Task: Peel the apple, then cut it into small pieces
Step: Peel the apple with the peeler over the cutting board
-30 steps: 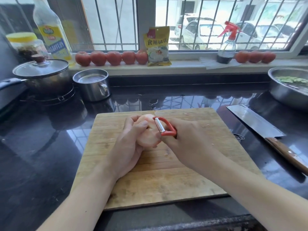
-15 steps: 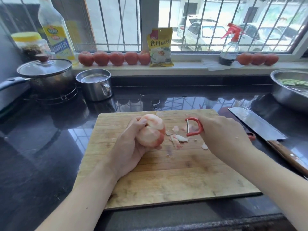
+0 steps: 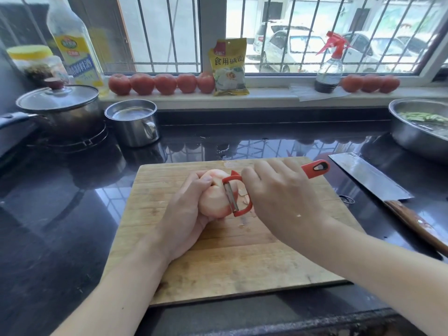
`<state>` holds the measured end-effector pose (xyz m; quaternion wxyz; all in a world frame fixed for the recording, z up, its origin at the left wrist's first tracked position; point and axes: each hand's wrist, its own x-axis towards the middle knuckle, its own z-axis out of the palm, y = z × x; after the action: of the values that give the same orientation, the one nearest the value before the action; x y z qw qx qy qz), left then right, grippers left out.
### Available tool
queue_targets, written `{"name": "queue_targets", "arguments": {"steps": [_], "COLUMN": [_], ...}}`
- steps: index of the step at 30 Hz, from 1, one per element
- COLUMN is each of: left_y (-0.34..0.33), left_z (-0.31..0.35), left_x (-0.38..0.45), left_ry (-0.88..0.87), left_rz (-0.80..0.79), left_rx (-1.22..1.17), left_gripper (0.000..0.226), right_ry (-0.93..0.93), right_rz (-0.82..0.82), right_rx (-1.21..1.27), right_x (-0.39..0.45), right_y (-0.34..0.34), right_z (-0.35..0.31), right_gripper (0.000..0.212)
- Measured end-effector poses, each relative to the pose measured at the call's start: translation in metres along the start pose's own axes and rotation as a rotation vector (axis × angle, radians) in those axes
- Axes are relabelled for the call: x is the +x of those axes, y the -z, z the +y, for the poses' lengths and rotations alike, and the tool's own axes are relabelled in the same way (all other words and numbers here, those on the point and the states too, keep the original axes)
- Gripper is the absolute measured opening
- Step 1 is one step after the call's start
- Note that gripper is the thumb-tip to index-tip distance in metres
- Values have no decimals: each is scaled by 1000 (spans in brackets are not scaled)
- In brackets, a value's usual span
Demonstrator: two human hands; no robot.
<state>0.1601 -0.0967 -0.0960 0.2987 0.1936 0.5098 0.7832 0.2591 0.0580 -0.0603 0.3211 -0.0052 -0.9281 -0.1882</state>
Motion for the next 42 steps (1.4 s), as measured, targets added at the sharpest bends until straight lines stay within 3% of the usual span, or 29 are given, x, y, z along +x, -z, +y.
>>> {"name": "queue_targets", "arguments": {"steps": [4, 6, 9, 15, 21, 25, 33, 42], "left_y": [1, 3, 4, 5, 7, 2, 5, 5], "left_z": [1, 1, 2, 6, 7, 5, 1, 2], "left_x": [0, -1, 1, 1, 3, 1, 2, 2], "left_ry": [10, 11, 15, 53, 34, 1, -60, -28], "left_rz": [-19, -29, -32, -95, -98, -103, -43, -86], "left_rx": [20, -3, -25, -113, -143, -81, -78, -78], "left_gripper": [49, 44, 37, 32, 36, 33, 55, 50], "right_ry": [-25, -51, -181, -181, -179, -116, -203, -136], "right_rz": [-21, -117, -175, -336, -183, -51, 68, 37], "right_rx": [-13, -69, -87, -150, 93, 149, 96, 117], "right_x": [0, -7, -22, -31, -19, -6, 1, -2], "right_y": [-7, -14, -16, -14, 3, 11, -8, -21], "right_z": [9, 24, 44, 43, 26, -7, -21, -2], "right_gripper": [31, 33, 17, 47, 11, 20, 27, 19]}}
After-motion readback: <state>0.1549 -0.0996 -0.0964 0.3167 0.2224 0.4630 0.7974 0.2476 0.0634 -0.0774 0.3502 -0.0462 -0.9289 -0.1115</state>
